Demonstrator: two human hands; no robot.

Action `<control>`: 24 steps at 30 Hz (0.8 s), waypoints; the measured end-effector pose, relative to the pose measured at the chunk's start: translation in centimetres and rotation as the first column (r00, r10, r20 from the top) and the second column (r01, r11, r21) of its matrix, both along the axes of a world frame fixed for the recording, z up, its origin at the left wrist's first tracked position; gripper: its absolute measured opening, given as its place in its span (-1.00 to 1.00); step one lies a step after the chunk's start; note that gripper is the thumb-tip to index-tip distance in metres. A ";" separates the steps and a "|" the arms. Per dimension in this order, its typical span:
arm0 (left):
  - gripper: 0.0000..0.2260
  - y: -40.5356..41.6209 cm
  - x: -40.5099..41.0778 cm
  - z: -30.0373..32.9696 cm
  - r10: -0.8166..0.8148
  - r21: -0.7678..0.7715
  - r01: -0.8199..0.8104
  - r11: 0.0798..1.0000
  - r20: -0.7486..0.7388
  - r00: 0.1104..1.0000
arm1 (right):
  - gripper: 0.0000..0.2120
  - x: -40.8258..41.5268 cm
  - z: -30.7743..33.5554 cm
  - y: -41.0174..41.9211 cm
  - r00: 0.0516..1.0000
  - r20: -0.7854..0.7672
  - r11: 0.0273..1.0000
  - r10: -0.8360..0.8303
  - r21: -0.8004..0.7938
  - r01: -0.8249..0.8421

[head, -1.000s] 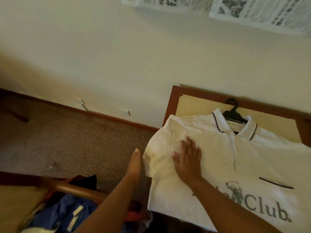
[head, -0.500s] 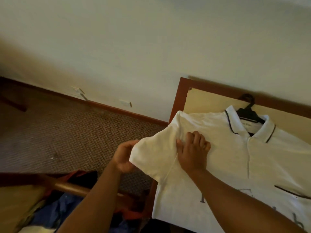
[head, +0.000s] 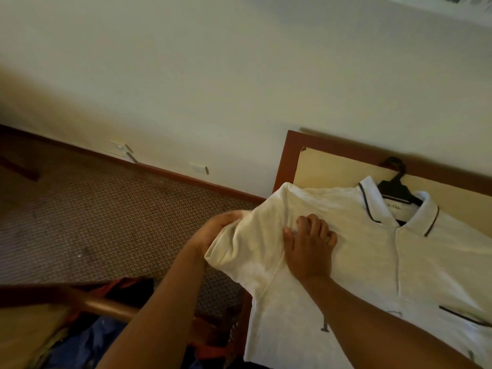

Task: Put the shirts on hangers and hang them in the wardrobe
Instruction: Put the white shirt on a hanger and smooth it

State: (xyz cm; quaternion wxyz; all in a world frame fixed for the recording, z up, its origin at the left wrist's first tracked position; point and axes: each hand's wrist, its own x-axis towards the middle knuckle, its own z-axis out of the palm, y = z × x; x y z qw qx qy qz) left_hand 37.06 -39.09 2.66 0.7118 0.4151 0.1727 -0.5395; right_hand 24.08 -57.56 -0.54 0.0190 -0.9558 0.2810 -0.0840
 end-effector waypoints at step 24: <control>-0.59 -5.3 -2.9 -0.1 -0.753 0.725 -0.362 0.586 0.653 0.087 | -0.42 0.1 1.1 0.0 0.990 -0.139 0.994 0.038 0.111 -0.022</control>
